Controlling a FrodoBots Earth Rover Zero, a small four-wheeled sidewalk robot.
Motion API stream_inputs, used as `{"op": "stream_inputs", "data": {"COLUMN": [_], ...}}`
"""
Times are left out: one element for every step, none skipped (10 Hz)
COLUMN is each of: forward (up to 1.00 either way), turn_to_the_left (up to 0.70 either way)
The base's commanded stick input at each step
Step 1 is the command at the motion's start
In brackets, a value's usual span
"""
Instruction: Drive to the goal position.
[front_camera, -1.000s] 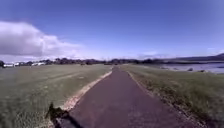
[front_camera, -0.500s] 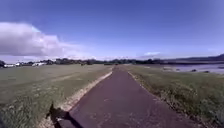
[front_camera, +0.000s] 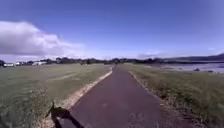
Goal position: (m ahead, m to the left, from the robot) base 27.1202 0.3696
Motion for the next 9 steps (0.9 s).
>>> {"op": "stream_inputs", "data": {"forward": [0.70, 0.70, 0.70, 0.70, 0.70, 0.70, 0.70, 0.70, 0.70], "turn_to_the_left": [-0.14, -0.14, -0.14, -0.14, -0.03, -0.01, 0.00, 0.00, 0.00]}}
